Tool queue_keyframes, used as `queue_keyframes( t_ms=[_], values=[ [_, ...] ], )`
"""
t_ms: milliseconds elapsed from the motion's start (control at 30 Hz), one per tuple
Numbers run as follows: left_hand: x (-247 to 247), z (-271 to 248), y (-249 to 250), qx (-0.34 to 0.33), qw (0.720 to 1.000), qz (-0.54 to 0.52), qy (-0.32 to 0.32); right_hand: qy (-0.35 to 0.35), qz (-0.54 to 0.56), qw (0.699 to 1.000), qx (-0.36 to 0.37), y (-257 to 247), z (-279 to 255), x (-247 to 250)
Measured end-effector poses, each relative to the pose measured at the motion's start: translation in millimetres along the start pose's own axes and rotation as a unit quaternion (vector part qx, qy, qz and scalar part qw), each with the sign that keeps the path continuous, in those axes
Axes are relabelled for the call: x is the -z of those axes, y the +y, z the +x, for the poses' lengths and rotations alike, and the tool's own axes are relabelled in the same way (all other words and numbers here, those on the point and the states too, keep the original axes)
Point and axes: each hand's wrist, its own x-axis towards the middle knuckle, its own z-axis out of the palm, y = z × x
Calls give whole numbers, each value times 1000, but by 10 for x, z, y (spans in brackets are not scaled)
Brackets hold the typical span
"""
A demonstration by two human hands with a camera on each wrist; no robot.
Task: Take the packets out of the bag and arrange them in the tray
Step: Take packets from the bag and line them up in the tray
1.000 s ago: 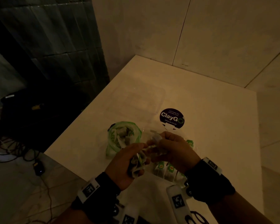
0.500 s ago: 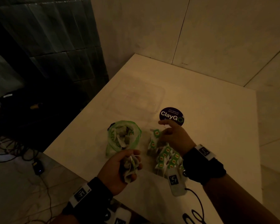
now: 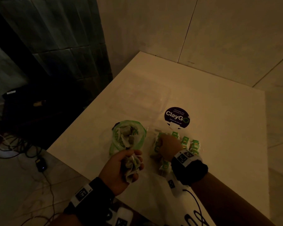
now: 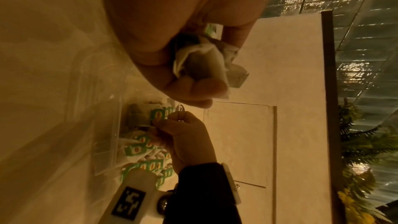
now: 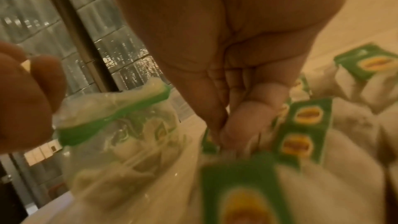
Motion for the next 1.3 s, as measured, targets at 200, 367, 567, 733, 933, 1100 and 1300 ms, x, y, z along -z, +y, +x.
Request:
queue_keyframes(
  t_ms=[200, 367, 567, 733, 933, 1100, 1300],
  values=[
    [-104, -5, 20, -11, 999, -29, -24, 83, 85, 992, 37, 101, -133, 204],
    [-178, 24, 27, -23, 998, -44, -32, -19, 302, 934, 188, -15, -609, 500],
    [-265, 18, -36, -38, 995, -31, -89, -15, 160, 966, 203, -164, -817, 421],
    [-291, 0, -79, -38, 996, 29, -77, 28, 154, 968, 195, -126, -735, 307],
    [-227, 8, -106, -47, 995, 42, -71, 1, 408, 909, 89, -26, -660, 332],
    [-195, 28, -129, -63, 992, 88, -58, -21, 491, 868, 62, 9, -645, 342],
    [-275, 9, -177, -190, 970, 153, -21, 66, 336, 935, 86, 13, -624, 316]
  ],
)
